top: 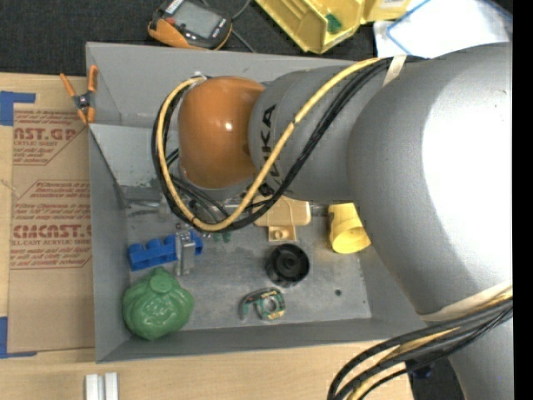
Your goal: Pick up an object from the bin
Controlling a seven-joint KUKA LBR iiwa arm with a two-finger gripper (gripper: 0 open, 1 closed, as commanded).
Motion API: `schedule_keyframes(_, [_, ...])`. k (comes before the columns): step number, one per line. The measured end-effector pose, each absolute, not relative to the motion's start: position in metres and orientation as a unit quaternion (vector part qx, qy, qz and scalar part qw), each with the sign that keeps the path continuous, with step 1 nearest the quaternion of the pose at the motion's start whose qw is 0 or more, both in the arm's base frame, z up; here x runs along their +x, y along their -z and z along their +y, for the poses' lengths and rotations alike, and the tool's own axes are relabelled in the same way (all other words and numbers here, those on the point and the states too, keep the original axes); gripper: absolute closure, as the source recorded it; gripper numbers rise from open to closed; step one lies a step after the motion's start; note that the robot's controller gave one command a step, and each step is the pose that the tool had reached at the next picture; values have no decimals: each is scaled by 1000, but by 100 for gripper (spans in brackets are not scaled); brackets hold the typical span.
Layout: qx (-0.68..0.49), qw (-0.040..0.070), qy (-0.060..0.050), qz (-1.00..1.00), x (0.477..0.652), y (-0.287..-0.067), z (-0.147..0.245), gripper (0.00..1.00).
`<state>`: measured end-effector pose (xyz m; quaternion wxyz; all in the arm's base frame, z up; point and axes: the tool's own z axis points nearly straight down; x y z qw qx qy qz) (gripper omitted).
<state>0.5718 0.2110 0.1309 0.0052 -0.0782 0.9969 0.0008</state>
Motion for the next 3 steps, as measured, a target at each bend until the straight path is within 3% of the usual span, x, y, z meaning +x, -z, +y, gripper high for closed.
schedule_keyframes(1, [-39, -2, -1, 999, 575, -74, 190, 0])
schedule_keyframes(2, [-124, 8, -2, 992, 561, -70, 218, 0])
schedule_keyframes(3, [-41, 0, -2, 999, 575, -74, 192, 100])
